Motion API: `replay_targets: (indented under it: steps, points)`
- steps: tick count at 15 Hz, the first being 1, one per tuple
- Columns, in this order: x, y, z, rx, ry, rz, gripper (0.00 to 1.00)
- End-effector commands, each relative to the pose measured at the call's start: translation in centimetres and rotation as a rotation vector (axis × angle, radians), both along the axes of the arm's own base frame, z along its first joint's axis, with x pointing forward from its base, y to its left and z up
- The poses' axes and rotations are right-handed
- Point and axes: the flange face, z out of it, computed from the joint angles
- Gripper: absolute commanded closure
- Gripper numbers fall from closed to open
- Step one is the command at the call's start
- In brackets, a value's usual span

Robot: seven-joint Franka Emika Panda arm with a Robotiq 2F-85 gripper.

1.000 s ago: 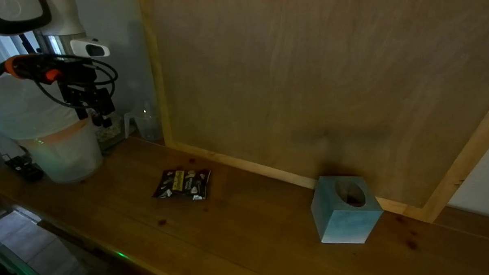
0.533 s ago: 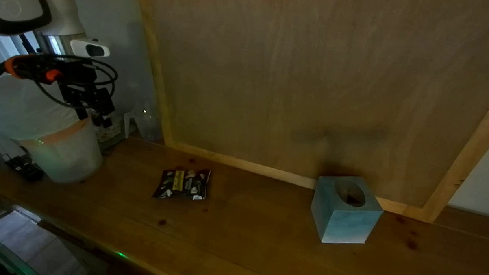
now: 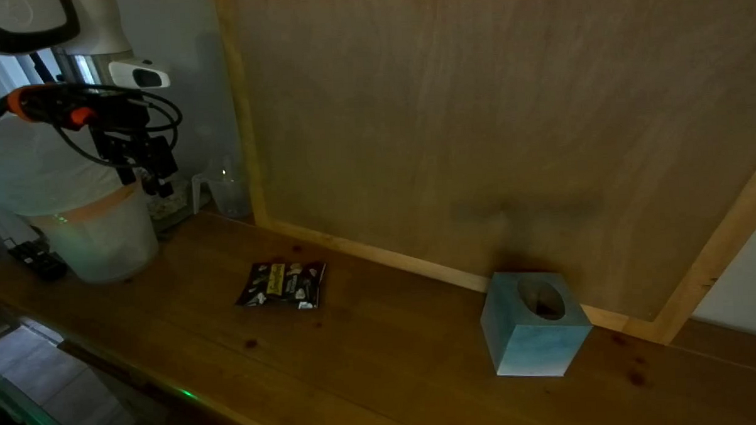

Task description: Put the packet inside the bin

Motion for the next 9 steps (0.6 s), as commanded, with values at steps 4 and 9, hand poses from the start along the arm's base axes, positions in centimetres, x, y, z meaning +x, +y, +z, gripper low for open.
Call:
replay_targets:
  steps: [4,9]
  points:
    - [-2.5,-6.3,-2.6,-0.021,0.033,-0.162,0.0]
    - [-3.0,-12.6,-3.4,-0.05,-0.073,-0.247,0.0]
